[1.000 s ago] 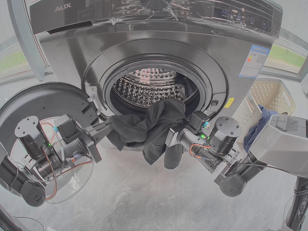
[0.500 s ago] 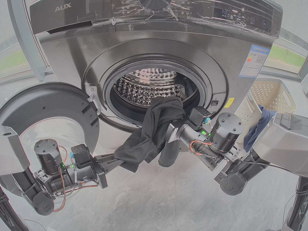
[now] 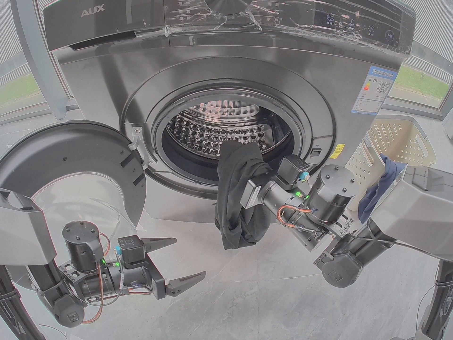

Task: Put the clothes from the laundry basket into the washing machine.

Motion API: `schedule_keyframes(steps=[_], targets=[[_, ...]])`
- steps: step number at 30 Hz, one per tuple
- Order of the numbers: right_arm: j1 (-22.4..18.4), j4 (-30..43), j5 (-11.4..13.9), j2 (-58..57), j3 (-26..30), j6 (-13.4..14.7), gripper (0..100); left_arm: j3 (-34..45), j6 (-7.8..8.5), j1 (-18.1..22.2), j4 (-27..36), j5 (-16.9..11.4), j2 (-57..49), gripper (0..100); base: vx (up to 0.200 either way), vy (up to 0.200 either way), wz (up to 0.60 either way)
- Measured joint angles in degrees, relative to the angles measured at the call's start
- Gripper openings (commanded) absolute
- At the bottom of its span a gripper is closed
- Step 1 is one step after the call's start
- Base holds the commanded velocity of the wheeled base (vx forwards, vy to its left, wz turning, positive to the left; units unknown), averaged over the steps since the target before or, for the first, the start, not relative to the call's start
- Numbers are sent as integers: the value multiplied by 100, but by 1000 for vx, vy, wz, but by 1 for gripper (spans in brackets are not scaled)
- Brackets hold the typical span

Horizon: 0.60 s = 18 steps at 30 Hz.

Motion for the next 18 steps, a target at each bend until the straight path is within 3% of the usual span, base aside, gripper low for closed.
schedule_keyframes(steps=[10, 18], targets=[[166, -23, -101, 5, 41, 54, 0, -1146, -206, -227, -7, 67, 356, 100, 0, 0, 0], [258, -1, -122, 5, 20, 57, 0, -2197, -485, -373, -2, 226, 868, 100, 0, 0, 0]])
